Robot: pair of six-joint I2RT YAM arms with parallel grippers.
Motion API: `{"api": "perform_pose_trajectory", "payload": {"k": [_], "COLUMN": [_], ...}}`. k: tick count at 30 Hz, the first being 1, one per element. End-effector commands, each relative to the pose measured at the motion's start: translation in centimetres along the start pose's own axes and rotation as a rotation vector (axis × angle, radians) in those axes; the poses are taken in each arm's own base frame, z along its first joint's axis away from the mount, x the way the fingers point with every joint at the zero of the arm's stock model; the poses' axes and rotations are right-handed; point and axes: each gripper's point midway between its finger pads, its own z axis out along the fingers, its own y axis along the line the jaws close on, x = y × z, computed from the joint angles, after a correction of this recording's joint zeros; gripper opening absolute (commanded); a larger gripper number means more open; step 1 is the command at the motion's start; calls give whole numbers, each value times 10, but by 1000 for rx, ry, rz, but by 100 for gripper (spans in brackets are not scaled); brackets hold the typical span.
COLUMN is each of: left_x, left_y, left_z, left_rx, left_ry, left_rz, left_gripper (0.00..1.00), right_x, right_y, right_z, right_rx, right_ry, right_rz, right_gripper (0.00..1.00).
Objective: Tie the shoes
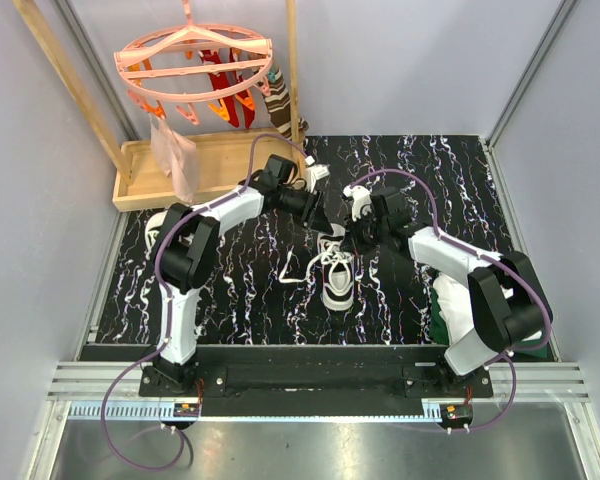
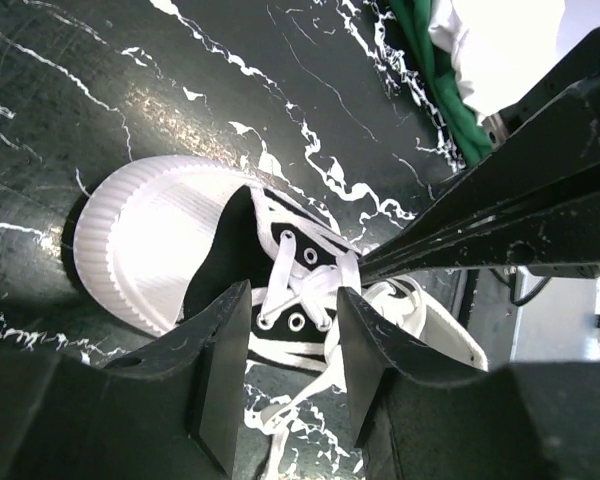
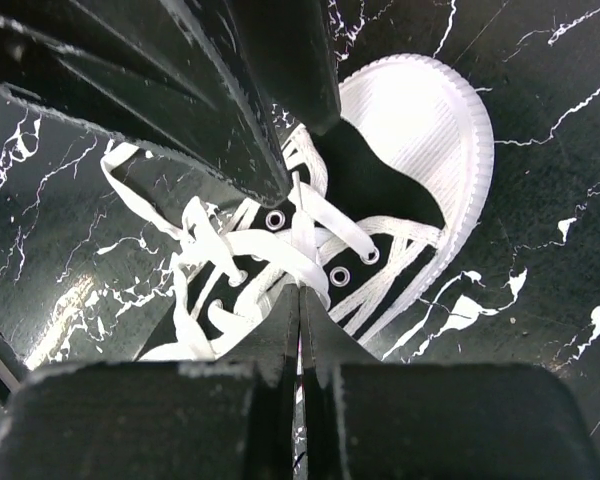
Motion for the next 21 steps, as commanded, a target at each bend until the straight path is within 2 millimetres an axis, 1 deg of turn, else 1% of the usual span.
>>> {"api": "perform_pose_trajectory", "payload": {"k": [1,5,8,10,14,15,16,17,18,19,20,21], "left_x": [-12,-12,-9,-7,-5,-7,-5,-6,-9,-8,-8,-10], "left_y": [-22,-14,-4,-2,-1,-7,-7,-6,-10,-11,-11,-14], "left_z": [-5,-10,-13,-13,-18,-22,-23,-25,-30,-31,-33,-37], "left_rx": [68,22,-5,0,2,20,22,18,9,8,6,7], "left_ry": [-40,-57,-44,-36,-15,-20,-17,-20,-28,-26,-22,-24], "left_rz": [32,40,81,109,270,316,348,428,482,521,607,655], "left_gripper": [43,43,41,41,41,42,42,43,43,44,45,45], "right_x": [-11,-10,-10,-10,-9,-9,-9,-9,-9,-8,-7,-6], "right_y": [-1,0,0,1,2,2,2,3,3,3,3,4], "right_z": [6,10,10,10,11,11,11,11,11,11,11,11], "right_rx": [-10,-26,-26,-31,-36,-37,-41,-42,-44,-45,-47,-49], "right_ry": [-55,-57,-64,-64,-67,-67,-68,-69,-68,-66,-63,-61], "right_rz": [-4,5,5,9,9,9,9,8,9,9,10,10], "right_gripper": [0,0,0,0,0,0,0,0,0,0,0,0]}}
